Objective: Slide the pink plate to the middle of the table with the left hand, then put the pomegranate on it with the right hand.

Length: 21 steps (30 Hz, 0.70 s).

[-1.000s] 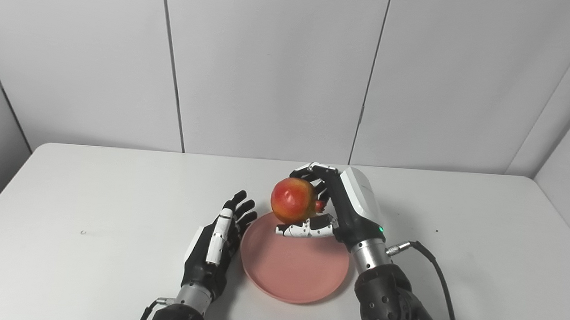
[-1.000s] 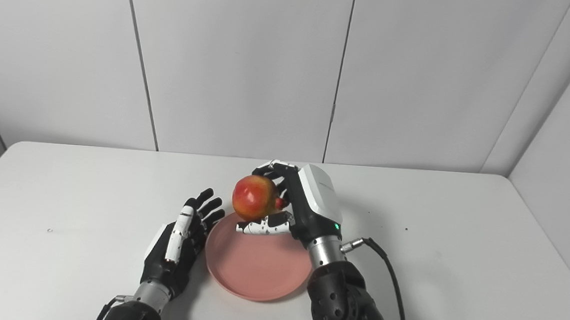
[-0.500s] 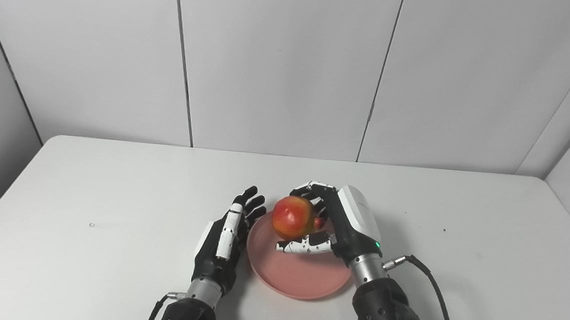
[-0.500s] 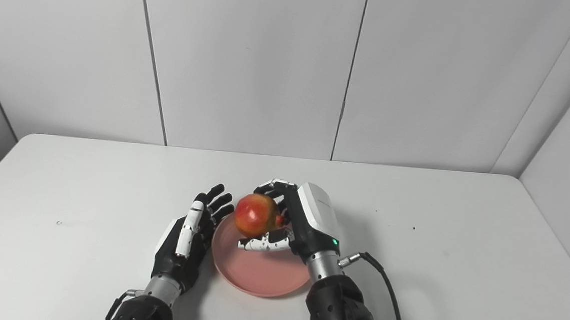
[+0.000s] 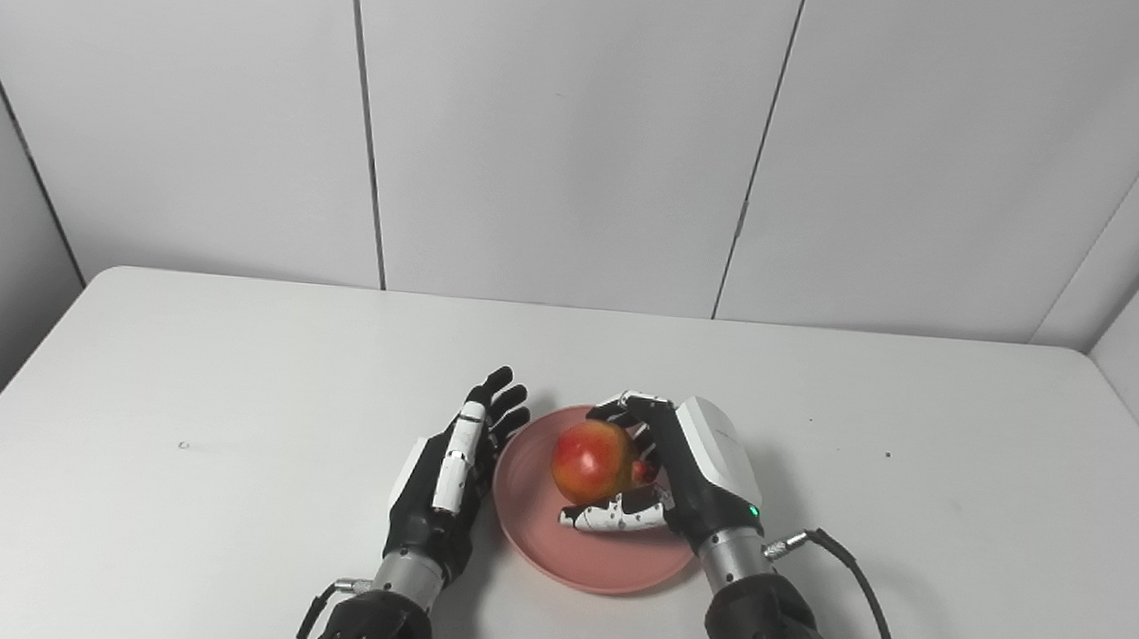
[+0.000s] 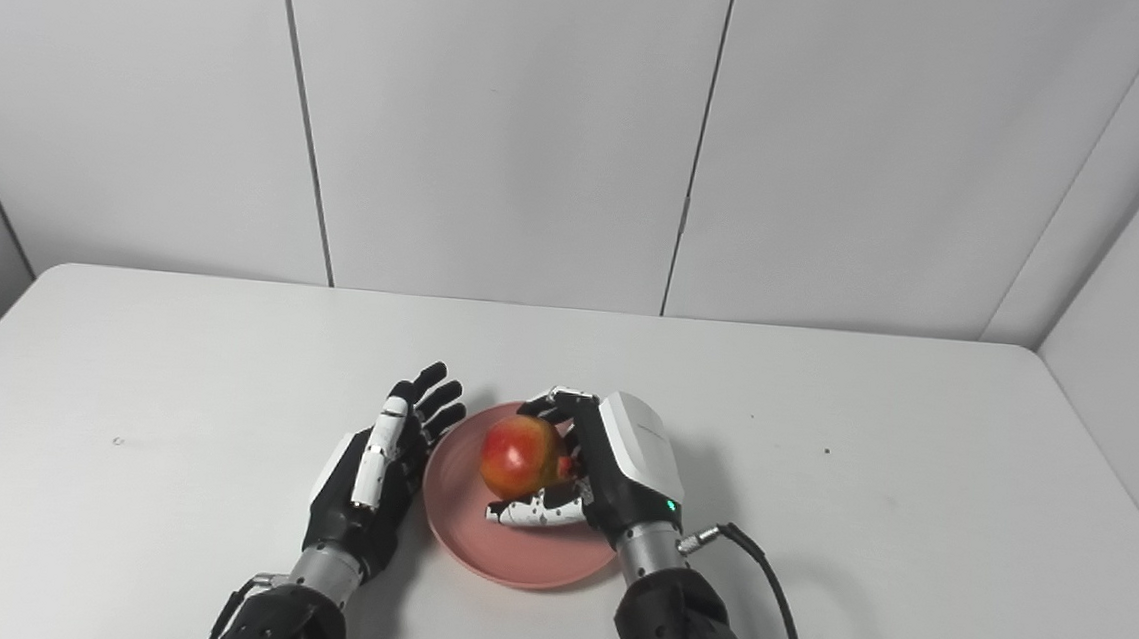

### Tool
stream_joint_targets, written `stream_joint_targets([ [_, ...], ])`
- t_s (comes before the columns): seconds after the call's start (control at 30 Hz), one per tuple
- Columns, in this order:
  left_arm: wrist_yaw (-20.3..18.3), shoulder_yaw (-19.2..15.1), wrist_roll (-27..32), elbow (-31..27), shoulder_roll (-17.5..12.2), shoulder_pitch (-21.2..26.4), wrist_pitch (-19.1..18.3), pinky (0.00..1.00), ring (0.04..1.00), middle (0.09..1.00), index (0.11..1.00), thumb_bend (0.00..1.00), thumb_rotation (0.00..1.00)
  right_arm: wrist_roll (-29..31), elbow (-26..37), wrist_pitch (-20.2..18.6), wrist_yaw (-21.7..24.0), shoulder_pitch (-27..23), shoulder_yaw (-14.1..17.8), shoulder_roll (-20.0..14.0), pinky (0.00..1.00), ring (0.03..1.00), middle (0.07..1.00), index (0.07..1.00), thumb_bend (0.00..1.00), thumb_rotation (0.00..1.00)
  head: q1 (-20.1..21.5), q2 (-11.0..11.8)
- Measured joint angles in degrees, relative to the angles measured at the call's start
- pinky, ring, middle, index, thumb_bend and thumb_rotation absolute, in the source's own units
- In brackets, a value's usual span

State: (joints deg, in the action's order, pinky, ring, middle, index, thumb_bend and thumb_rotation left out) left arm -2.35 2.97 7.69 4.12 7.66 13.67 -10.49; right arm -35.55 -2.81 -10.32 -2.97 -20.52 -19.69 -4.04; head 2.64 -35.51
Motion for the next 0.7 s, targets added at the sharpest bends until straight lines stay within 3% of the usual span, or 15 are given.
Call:
stream_joint_targets([
  [0.43,0.0,0.0,0.0,-0.1,0.0,0.0,-0.1,0.91,0.900,0.910,0.894,0.43,1.00,-3.2,-0.4,0.6,-0.3,1.5,-0.3,-0.1,0.33,0.410,0.450,0.523,0.53,0.00,0.1,-0.4],
  [0.67,0.0,0.0,0.0,-0.3,0.0,0.0,-0.2,0.91,0.898,0.913,0.898,0.44,1.00,-5.0,-0.4,0.9,-0.5,1.8,-1.3,-0.7,0.42,0.496,0.482,0.503,0.53,0.00,0.1,-1.1],
  [0.7,0.0,0.0,0.0,-0.3,0.0,0.0,-0.2,0.91,0.898,0.913,0.898,0.44,1.00,-5.1,-0.3,0.9,-0.5,1.8,-1.4,-0.7,0.46,0.536,0.552,0.498,0.53,0.07,0.1,-1.1],
])
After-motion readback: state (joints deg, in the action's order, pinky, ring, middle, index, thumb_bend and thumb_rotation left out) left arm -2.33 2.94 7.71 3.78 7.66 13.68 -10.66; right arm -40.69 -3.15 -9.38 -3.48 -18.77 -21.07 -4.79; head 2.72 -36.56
